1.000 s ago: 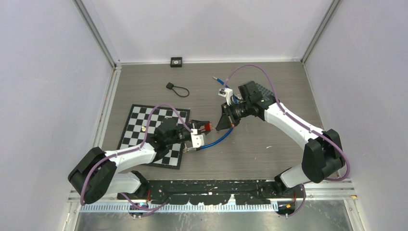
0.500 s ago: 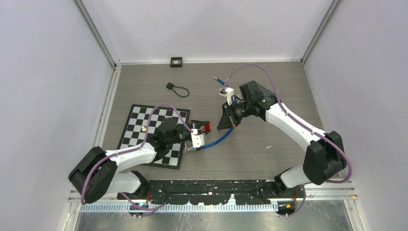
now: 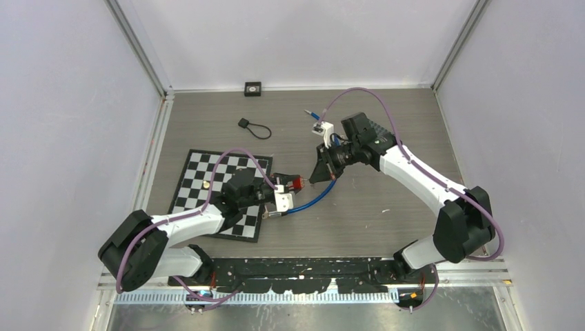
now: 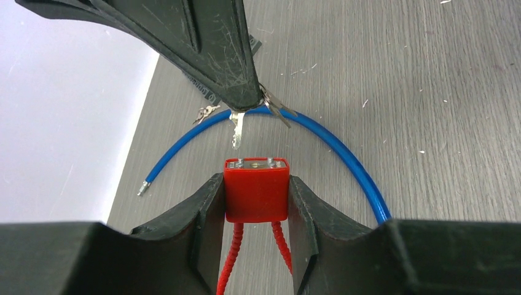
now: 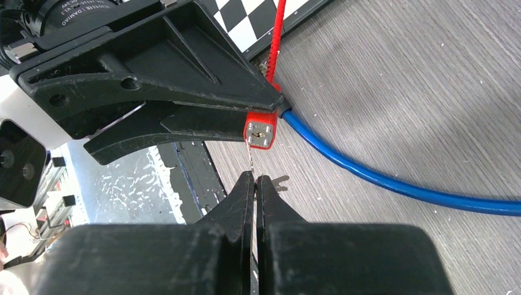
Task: Unlock with the key
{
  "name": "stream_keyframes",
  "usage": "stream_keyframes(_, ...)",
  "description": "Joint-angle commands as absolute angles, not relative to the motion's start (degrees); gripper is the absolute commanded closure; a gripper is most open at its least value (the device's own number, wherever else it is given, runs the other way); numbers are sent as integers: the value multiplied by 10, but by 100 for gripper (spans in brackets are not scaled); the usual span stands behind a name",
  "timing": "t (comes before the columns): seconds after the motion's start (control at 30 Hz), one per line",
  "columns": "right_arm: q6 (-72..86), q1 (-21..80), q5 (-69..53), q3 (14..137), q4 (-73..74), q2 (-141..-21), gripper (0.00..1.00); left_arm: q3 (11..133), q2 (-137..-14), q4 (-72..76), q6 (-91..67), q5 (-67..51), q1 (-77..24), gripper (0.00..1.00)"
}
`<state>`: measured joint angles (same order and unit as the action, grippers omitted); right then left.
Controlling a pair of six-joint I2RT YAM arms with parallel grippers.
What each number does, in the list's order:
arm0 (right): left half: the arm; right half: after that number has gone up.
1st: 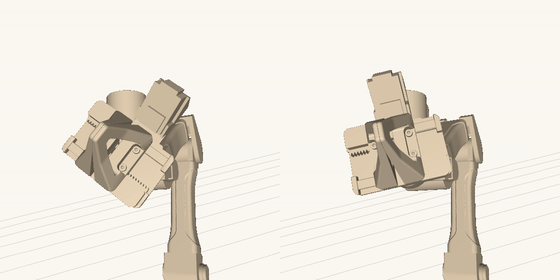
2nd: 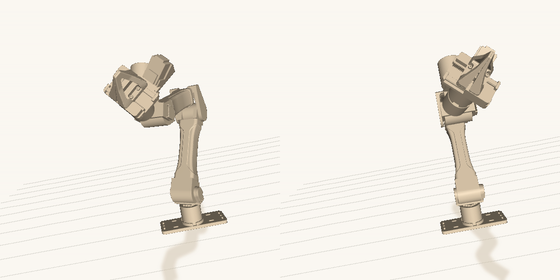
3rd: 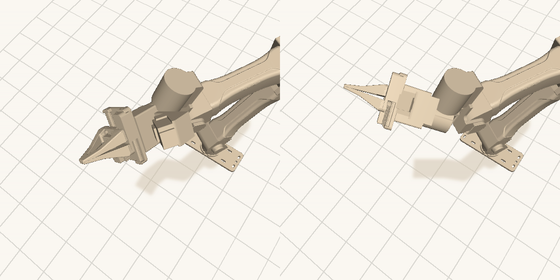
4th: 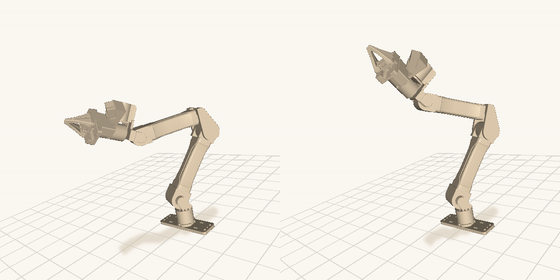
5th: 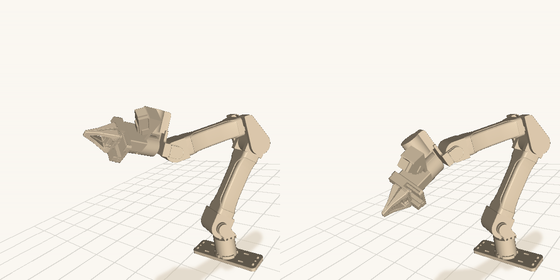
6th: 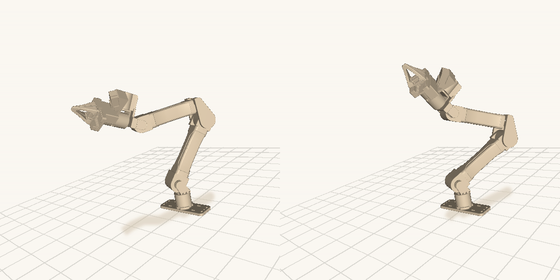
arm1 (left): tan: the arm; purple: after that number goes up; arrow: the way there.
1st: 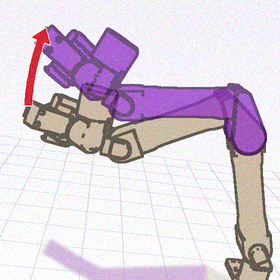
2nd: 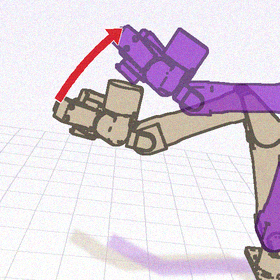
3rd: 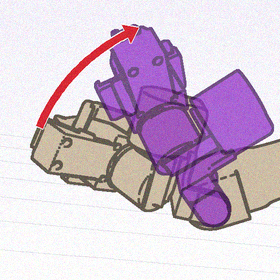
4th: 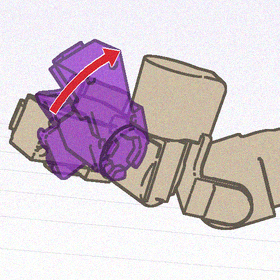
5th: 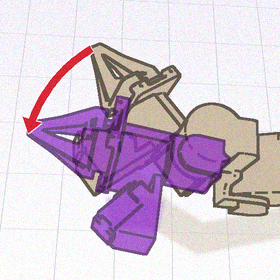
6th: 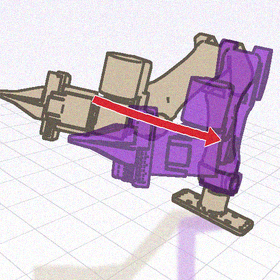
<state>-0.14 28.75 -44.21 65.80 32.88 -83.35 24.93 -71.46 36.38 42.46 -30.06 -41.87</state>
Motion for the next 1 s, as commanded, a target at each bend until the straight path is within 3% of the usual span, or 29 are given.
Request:
stream_keyframes(0.0, -1, 296, -439, 684, 327, -842, 100, 266, -707, 387, 434, -307, -416, 100)
stream_keyframes(0.97, -3, 311, -424, 695, 337, -875, 100, 274, -702, 371, 441, -300, -417, 100)
